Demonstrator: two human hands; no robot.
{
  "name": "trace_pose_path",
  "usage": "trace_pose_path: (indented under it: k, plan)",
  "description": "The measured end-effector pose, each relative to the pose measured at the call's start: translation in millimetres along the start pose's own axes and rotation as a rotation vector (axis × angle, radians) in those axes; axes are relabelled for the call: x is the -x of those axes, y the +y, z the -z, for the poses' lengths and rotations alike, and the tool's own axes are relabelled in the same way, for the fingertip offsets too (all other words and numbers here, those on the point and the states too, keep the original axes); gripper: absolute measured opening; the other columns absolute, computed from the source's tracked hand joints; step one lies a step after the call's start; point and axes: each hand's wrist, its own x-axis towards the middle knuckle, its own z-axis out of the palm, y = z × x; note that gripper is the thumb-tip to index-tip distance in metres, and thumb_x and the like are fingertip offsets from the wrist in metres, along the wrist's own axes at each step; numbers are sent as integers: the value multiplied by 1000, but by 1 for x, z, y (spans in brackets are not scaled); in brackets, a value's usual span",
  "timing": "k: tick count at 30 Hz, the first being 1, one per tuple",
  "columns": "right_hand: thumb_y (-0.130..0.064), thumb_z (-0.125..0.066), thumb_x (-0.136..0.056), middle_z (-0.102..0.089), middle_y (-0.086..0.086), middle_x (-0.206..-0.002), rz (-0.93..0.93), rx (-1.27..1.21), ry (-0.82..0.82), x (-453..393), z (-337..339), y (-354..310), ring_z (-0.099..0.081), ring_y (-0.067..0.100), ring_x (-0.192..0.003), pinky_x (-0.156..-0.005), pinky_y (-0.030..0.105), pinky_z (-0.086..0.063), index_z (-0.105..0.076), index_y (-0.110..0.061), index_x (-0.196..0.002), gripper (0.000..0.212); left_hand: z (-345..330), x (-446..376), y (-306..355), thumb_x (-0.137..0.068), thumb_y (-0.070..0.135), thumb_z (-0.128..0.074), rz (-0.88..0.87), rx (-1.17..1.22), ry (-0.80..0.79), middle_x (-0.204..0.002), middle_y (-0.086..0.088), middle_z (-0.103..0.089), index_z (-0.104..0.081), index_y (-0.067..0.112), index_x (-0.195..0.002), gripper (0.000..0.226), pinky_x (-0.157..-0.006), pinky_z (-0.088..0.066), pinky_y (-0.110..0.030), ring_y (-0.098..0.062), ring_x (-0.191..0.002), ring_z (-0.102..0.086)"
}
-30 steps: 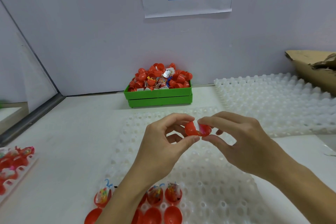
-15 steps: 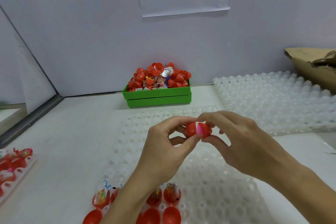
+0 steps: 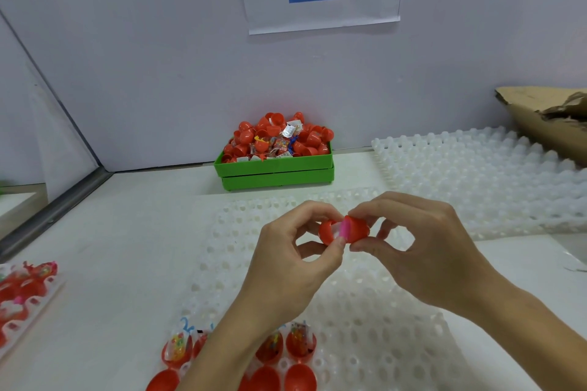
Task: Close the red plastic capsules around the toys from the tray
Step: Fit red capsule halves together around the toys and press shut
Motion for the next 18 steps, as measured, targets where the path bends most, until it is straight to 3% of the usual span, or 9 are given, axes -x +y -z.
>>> trace_pose_path:
  k: [6,11,18]
  plan:
    - [-1,-87,-69,-71,-5,-84,5,-26,36,1,-4,-2,-64,8,-73,-64,20,-56,-75,-11,-94,29,2,2,-2,-85,12,-67,-29,-74,-20,-90,9,-67,-69,28,-100,22,-77,-58,-22,-15,-90,-64]
    - [3,-85,-68,-70,-2,-85,-59,-63,96,1,-3,1,-66,8,-71,-61,23,-58,-77,-9,-95,30,1,2,-3,-81,11,-73,-22,-80,-41,-105,14,-70,-62,35,-118,46,-82,-57,-20,-7,-106,-65]
    - [2,-83,-70,-66,1,-88,-67,-188,60,3,-7,1,-65,15,-73,-63,27,-59,-77,-9,-99,31,3,0,1,-77,9,-77,-30,-91,62,-91,14,-73,-71,35,-97,34,-74,-57,-20,-10,-93,-69]
